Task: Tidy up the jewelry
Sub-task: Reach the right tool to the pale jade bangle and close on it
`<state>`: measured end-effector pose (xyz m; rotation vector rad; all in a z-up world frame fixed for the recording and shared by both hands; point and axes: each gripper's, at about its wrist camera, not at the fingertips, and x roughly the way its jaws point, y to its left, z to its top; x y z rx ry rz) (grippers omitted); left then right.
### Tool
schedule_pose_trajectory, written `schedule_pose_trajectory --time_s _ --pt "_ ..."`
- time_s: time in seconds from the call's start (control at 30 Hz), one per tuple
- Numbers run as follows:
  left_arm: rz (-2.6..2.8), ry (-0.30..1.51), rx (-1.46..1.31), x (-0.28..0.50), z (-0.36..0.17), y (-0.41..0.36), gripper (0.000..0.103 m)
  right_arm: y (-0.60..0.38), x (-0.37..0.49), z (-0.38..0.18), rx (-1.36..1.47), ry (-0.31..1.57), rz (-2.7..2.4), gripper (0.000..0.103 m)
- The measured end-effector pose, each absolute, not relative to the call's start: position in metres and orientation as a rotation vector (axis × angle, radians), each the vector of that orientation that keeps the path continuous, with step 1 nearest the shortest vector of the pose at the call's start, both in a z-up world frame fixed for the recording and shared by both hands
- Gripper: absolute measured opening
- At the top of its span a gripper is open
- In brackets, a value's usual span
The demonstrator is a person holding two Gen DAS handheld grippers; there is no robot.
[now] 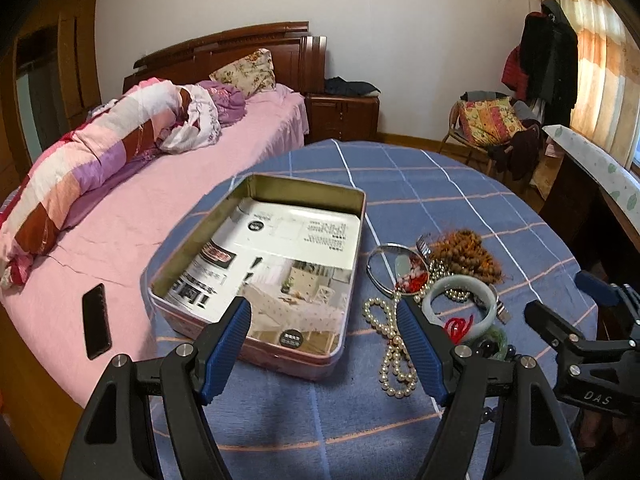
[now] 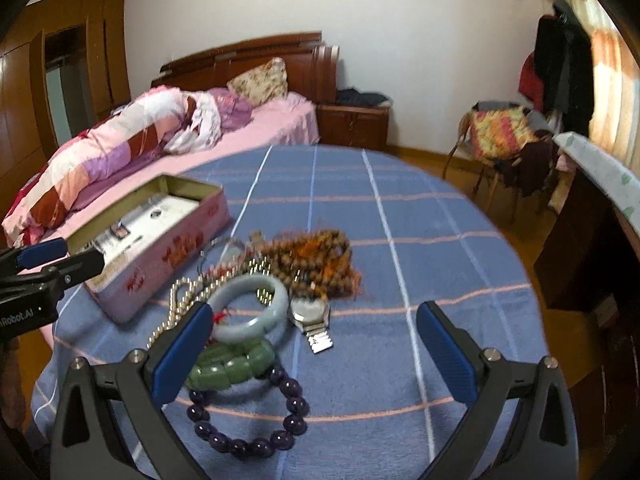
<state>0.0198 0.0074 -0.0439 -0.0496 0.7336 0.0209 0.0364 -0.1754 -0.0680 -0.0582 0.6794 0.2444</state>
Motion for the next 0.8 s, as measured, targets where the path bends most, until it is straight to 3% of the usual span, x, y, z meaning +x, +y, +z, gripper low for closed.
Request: schedule_pose_trajectory --time_s 0.1,0.33,0.4,0.63,0.67,0.7,0.8 --pt "0.027 0.741 -0.058 0.022 -0.048 0.007 0.075 -0.175 0.041 -0.074 -0.047 0.735 0.296 0.086" --pt "0.04 0.748 -0.048 0.023 -0.051 0.004 0.075 -0.173 0.062 -0.079 0.0 0.836 0.366 0.07" --pt "0.038 0.743 -0.045 0.023 -0.051 0.003 0.075 -0.172 0.07 -0.083 0.01 0.873 0.376 0.058" --pt "0.022 0.749 -0.045 0.025 -0.053 0.0 0.075 -0.163 0.08 -0.09 -0.01 0.931 0.395 0.052" --pt "0.017 0.75 -0.043 0.025 -0.053 -0.002 0.075 -0.16 0.081 -0.091 -0.025 0.935 0.399 0.048" --pt "0.012 0.75 -0.039 0.024 -0.053 -0.003 0.075 -0.158 0.082 -0.093 -0.025 0.945 0.415 0.036" --pt "0.002 0.746 -0.032 0.024 -0.053 -0.006 0.075 -0.16 0.085 -0.096 -0.026 0.947 0.422 0.024"
